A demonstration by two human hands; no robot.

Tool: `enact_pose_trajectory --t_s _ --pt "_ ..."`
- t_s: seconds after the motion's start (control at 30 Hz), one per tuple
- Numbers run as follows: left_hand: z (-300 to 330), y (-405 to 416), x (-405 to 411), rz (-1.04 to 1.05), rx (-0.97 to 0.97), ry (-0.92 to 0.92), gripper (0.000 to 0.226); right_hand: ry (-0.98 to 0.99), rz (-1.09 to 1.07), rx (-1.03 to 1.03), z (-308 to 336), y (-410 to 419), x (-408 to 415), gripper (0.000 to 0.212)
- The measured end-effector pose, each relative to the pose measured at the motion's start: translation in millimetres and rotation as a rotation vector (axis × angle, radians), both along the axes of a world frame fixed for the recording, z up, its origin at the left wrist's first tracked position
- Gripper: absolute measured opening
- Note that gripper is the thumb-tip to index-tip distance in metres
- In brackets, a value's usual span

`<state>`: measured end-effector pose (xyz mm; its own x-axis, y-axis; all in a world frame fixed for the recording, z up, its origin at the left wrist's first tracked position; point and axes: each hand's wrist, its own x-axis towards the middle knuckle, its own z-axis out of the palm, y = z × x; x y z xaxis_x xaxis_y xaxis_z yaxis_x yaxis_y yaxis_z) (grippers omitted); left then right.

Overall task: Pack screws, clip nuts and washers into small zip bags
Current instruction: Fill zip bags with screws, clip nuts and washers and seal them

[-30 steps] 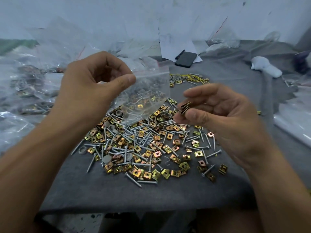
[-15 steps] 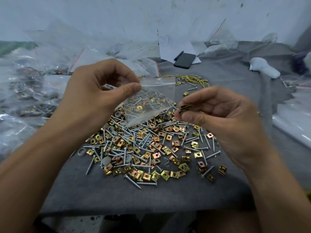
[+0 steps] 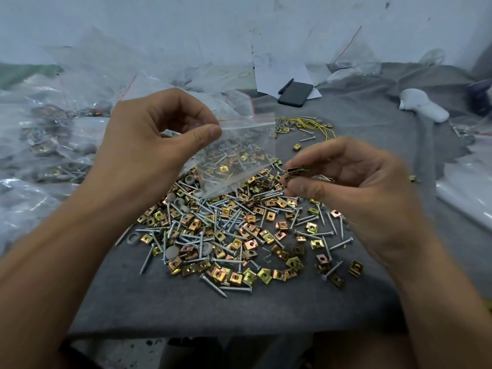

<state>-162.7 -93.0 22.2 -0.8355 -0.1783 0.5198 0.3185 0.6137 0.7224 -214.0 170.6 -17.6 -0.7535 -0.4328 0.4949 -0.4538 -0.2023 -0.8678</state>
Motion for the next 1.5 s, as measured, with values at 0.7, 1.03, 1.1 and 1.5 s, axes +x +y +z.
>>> enact_pose_trajectory --t_s 0.7,1.03,1.1,1.5 --pt "2.3 4.7 1.9 0.080 0.138 -0.003 0.008 -0.963 0.261 -0.611 3.0 -25.1 8.3 0.025" --pt "1.3 4.2 -1.3 0.080 0.179 0.000 0.007 -1.016 0.348 -0.716 5.8 -22.3 6.5 0.054" --pt "1.3 4.5 -2.0 0.081 0.177 0.002 0.008 -1.008 0.385 -0.721 6.4 -21.8 6.9 0.053" --pt "0.6 2.7 -3.2 0.082 0.186 0.010 0.007 -0.980 0.475 -0.665 7.0 -19.6 7.9 0.046"
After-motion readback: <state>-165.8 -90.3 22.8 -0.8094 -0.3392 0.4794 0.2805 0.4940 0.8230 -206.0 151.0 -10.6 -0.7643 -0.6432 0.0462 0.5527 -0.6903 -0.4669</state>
